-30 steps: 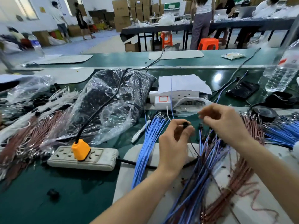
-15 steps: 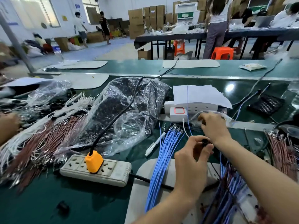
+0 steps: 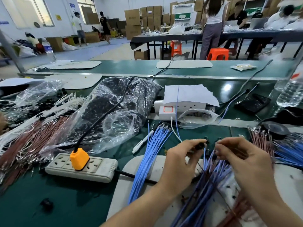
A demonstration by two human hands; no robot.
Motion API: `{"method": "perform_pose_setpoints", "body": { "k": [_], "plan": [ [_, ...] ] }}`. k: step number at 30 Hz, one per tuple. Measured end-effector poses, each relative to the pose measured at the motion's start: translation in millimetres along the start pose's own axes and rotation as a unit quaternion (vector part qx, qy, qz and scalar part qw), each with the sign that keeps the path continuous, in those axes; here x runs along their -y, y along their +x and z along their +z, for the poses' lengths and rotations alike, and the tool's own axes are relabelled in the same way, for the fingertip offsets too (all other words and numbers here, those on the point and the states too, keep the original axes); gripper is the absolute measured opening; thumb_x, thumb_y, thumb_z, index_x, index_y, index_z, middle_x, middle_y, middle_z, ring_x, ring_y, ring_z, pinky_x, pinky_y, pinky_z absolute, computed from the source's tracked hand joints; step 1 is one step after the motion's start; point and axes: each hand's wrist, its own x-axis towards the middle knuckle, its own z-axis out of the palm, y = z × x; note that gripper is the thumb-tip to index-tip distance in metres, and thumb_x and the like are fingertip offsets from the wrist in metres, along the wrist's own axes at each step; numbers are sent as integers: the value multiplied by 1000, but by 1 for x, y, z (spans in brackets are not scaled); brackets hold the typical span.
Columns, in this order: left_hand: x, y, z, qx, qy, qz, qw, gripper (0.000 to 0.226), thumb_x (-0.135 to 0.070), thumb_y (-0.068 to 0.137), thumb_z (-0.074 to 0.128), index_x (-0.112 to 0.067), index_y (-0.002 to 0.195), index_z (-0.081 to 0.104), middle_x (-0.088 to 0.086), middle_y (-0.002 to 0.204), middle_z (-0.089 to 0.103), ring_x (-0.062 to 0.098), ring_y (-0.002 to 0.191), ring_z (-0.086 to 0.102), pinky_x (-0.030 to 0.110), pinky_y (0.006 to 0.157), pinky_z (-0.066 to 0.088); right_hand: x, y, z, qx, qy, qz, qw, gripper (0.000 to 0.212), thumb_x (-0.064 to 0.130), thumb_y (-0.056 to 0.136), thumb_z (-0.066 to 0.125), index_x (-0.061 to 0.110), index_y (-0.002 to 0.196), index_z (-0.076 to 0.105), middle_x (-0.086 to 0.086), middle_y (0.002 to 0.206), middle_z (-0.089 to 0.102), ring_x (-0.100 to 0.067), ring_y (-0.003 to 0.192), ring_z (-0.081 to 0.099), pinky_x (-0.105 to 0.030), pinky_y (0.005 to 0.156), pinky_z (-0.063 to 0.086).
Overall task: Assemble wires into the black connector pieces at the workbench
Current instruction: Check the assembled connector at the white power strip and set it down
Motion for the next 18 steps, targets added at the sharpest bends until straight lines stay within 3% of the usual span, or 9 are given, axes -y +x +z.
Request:
{"method": "perform_pose_setpoints", "body": {
  "k": [6,12,18],
  "plan": [
    [-4,-3,3,40,-2,-7,999,30,-3,87,65,-13,115,65,-2,102,72,4,95,65,20,86,51,7,-30,-11,16,66,26,997,16,-3,76,70,12,81,72,-1,76,74,-13,70,72,-13,68,54],
    [-7,-4,1,56,-18,-24,998,29,-2,86,65,-11,113,68,-2,102,72,4,95,66,19,86,51,11,-38,-7,31,83,-12,996,21,1,77,68,20,85,74,2,82,75,-13,75,73,-13,70,54],
    [-7,-6,2,74,-11,-2,997,28,0,87,64,-11,113,68,0,105,72,8,96,67,28,87,53,11,-40,-6,31,55,-43,997,20,13,75,70,30,85,73,6,86,74,-9,80,71,-15,74,54]
  ]
}}
